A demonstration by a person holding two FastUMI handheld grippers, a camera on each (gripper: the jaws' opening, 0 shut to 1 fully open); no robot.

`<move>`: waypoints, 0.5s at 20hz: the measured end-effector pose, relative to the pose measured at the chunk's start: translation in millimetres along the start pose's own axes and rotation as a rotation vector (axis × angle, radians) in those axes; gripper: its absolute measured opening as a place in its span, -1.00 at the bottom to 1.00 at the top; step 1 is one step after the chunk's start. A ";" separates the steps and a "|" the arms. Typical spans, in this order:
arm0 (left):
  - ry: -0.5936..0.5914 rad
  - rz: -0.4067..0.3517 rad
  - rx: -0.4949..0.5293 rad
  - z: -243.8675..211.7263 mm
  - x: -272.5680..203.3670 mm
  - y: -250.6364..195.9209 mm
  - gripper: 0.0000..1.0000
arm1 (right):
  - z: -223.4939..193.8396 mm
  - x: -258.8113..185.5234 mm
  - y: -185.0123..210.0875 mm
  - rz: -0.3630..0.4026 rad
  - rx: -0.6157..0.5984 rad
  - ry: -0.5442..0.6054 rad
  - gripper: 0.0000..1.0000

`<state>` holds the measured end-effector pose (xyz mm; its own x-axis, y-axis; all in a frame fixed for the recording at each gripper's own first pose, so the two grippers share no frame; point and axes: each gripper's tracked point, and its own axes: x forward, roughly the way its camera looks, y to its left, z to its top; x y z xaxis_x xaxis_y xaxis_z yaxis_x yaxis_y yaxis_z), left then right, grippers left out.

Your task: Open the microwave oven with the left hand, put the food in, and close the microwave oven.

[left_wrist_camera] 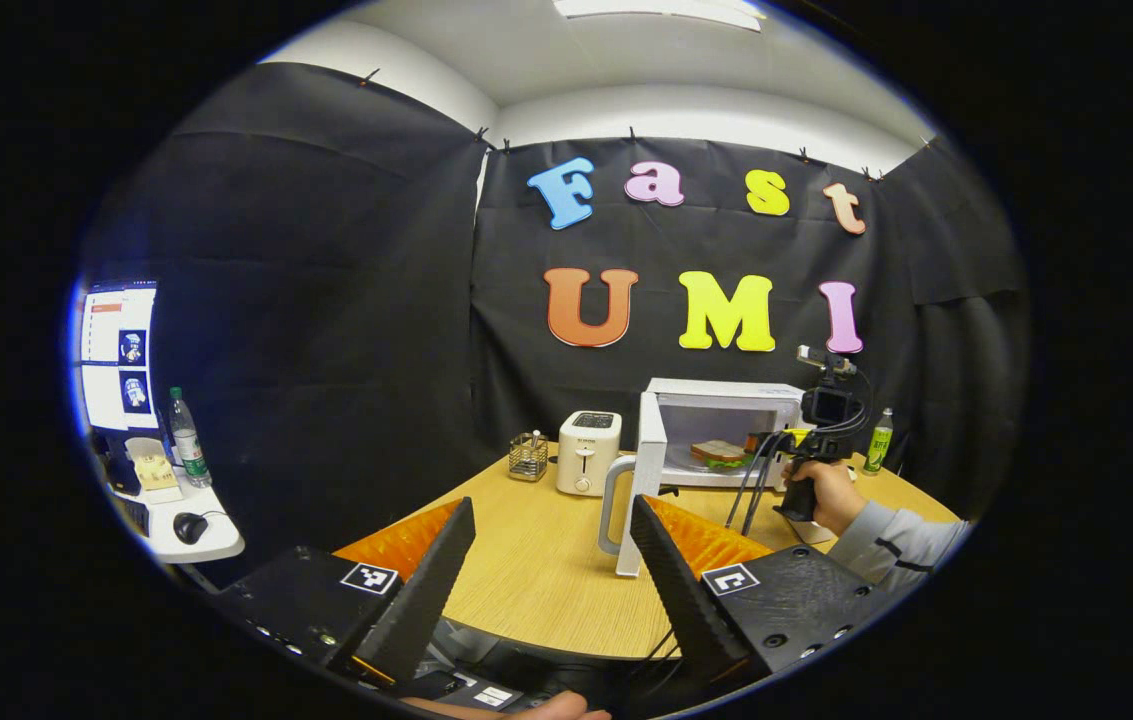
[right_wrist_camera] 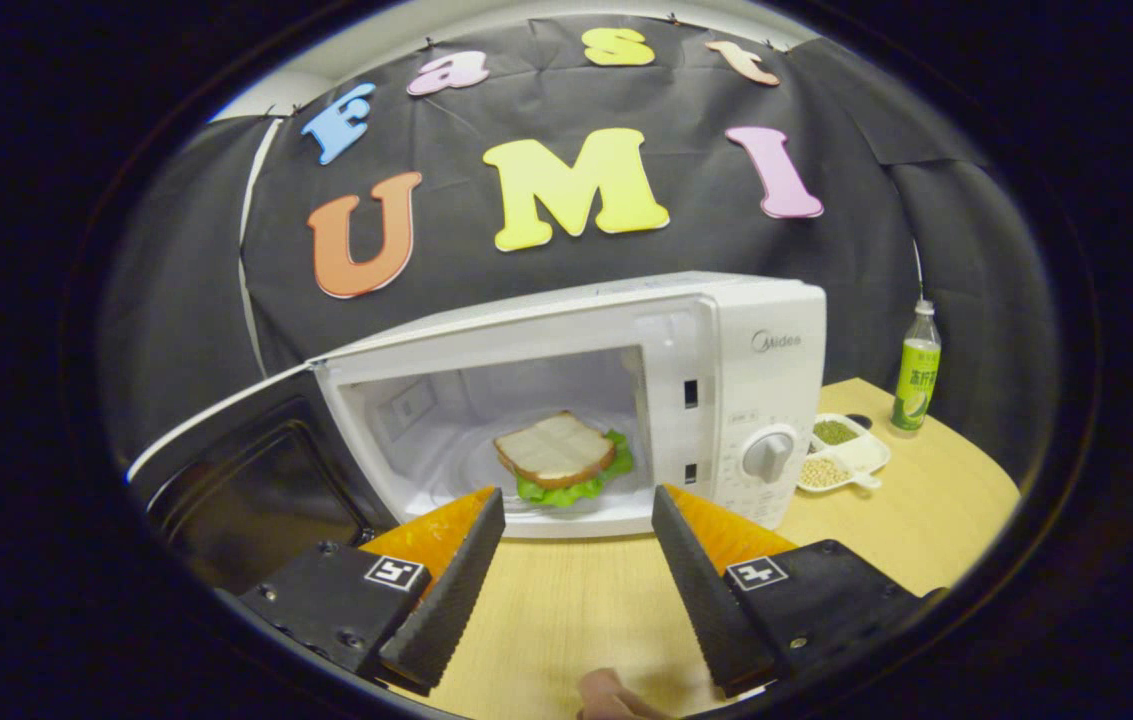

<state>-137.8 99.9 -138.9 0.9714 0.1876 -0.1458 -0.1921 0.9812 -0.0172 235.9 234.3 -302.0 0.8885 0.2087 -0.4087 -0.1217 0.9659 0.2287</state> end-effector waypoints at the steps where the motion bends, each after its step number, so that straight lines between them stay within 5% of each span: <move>1: -0.006 -0.003 -0.001 3.6 1.2 0.2 0.89 | 10.0 -13.8 -3.8 0.009 -0.009 -0.019 0.80; 2: -0.009 -0.007 0.000 6.2 3.6 -0.6 0.89 | 18.2 -25.8 -9.1 0.013 -0.029 -0.030 0.92; 4: -0.011 -0.014 -0.001 7.4 13.3 -0.1 0.89 | 34.9 -52.3 -18.5 0.027 -0.052 -0.054 0.83; 5: -0.009 -0.015 -0.001 7.3 19.1 0.5 0.65 | 44.3 -66.6 -21.9 0.040 -0.059 -0.070 0.83; 9: -0.034 -0.019 0.021 9.1 54.5 3.8 1.00 | 74.7 -123.4 -43.8 0.040 -0.097 -0.135 1.00; 10: -0.038 -0.032 0.023 7.9 64.3 2.0 0.84 | 81.9 -139.1 -50.2 0.033 -0.107 -0.153 1.00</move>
<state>-74.5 114.3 -140.5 0.9815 0.1576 -0.1083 -0.1584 0.9874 0.0013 154.7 144.2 -184.2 0.9392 0.2228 -0.2612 -0.1911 0.9713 0.1415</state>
